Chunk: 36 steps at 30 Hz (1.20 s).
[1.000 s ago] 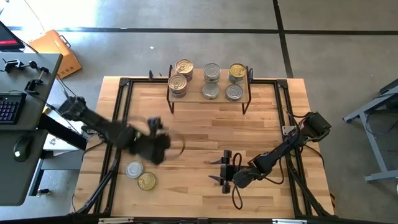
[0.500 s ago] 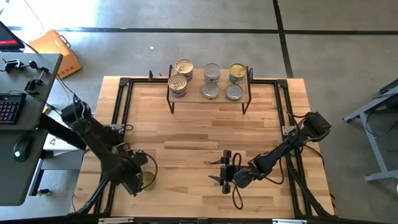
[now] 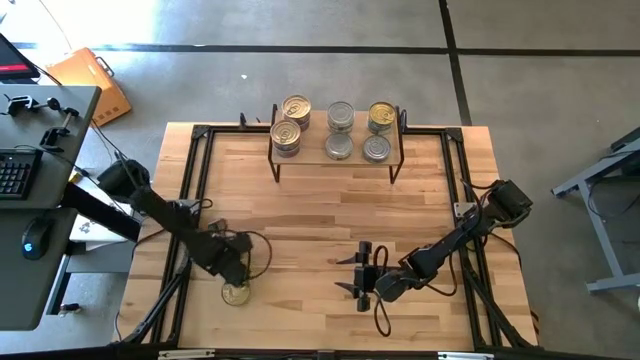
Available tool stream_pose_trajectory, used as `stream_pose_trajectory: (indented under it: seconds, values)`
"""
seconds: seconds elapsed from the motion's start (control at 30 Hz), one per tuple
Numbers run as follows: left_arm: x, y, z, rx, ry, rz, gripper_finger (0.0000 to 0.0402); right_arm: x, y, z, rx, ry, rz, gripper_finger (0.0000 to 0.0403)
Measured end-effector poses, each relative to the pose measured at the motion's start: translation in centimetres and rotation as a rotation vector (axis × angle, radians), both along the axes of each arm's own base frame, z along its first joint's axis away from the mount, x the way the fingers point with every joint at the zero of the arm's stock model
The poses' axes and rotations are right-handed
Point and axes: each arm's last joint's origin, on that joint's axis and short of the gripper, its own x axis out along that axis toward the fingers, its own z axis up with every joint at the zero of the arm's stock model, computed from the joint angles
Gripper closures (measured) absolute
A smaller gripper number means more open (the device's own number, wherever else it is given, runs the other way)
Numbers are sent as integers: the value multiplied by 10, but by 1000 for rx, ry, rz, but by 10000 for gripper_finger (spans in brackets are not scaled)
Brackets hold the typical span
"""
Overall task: Stack canned seafood by type on shelf
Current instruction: Stack the green white tuna can on top of the other green white tuna can on the shelf
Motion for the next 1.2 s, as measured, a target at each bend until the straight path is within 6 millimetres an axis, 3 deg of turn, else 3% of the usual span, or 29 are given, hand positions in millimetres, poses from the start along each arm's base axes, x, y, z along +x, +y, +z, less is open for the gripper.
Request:
stream_pose_trajectory:
  seconds: [0.37,0.53,0.67,0.8,1.03,1.2]
  values:
    - [98,-10,-1,-147,-741,-400,401,1,-1,0,1,0,-5,158]
    - [123,-22,14,-162,-881,-536,401,1,-2,0,18,-3,-13,158]
    - [125,-35,29,-223,-774,-607,401,5,-7,-3,43,20,6,158]
    - [117,-45,35,-364,-611,-581,401,21,-27,-17,135,54,-24,165]
    - [95,-57,5,-448,-431,-457,401,60,-58,-50,252,69,-113,203]
    - [98,-57,-25,-309,-391,-432,401,89,-66,-57,270,81,-103,227]
